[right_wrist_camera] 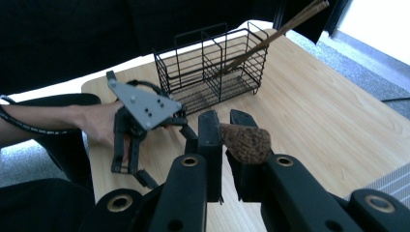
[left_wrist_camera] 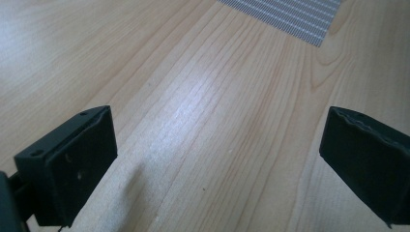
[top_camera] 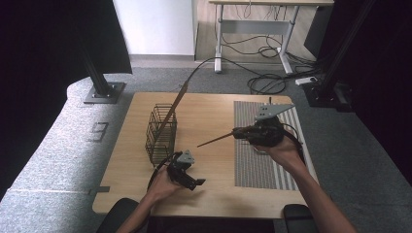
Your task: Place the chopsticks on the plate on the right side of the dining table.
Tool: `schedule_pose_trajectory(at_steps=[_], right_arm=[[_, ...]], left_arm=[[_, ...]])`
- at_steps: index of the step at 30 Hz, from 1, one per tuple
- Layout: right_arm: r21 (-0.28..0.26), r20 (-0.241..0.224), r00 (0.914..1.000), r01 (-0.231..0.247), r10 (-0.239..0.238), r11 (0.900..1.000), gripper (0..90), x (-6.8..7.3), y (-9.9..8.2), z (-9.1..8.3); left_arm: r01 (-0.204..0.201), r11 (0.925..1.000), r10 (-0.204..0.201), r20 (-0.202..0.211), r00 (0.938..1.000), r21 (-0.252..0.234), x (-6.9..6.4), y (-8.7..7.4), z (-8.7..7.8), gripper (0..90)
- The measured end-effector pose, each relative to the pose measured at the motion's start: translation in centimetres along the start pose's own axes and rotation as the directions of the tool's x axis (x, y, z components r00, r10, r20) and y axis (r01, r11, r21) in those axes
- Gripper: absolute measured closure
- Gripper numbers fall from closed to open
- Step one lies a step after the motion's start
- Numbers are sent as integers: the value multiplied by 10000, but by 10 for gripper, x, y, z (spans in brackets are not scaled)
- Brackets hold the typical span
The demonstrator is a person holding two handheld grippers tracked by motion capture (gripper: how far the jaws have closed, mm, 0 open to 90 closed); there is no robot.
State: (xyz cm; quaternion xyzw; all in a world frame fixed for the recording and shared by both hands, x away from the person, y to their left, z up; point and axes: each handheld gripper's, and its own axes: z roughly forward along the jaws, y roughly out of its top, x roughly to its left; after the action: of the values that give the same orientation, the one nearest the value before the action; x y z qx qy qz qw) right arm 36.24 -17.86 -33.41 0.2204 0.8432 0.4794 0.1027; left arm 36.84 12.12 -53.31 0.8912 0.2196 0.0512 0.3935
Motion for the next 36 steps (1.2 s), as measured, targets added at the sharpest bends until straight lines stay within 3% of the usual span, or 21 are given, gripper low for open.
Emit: schedule_pose_trajectory(at_steps=[9, 20, 36], right_arm=[[178, -102, 9999, -37, 39, 9998, 826, 7, -24, 1], [385, -514, 9987, 47, -28, 9992, 825, 19, -43, 18], [672, -1125, 9937, 109, -33, 9977, 825, 31, -54, 49]], left_arm=[[-282, 9983, 274, -170, 9995, -513, 0, 7, -12, 86], [-579, 9940, 570, -126, 9983, -932, -3, 13, -14, 182], [-1062, 9876, 1075, 49, 9942, -1154, -7, 15, -13, 539]])
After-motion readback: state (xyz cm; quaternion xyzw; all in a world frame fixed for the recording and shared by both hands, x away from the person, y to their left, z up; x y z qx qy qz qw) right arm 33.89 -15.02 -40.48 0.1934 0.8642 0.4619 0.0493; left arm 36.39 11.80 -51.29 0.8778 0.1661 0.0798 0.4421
